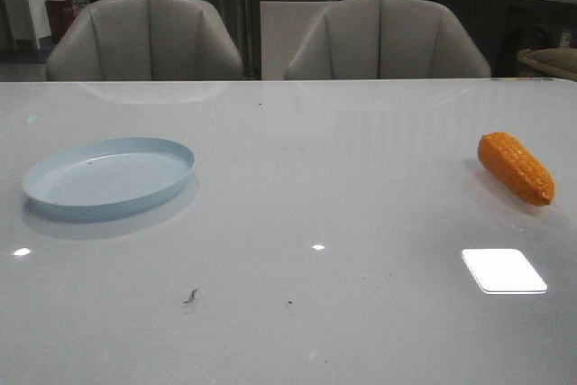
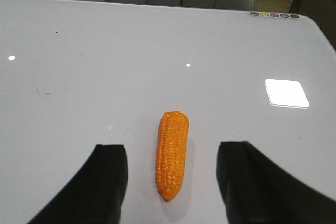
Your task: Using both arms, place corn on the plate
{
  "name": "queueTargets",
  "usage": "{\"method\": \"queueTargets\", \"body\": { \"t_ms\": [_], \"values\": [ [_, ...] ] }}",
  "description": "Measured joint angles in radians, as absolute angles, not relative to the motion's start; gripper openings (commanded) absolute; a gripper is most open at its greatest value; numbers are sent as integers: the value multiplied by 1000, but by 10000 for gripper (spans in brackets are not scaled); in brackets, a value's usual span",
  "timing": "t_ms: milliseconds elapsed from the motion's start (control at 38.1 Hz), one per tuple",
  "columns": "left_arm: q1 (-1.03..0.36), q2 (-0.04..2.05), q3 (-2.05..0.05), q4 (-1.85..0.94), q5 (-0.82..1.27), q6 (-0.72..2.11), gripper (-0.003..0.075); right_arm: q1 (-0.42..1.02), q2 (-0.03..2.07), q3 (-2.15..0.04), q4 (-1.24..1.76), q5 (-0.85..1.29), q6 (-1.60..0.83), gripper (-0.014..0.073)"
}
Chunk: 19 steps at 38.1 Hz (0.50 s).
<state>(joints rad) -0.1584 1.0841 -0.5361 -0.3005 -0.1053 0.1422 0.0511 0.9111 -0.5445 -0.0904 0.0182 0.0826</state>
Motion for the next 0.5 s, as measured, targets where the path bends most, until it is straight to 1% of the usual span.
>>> {"method": "queueTargets", "body": {
  "t_ms": [79,157,236,315,498],
  "values": [
    [-133,1143,-571,-316,-97,142,430,51,911,-545,-90,18,83,498],
    [-80,1229,-654,-329,-24,142,430,51,911,-545,-90,18,83,498],
    [-47,1326,-776,-292,99,141,430,51,911,-545,-90,18,83,498],
    [-43,1441,-918,-220,218,141,430,51,911,-545,-90,18,83,498],
    [-43,1720,-1203,-193,403,141,430,51,911,-545,-90,18,83,498]
  ]
}}
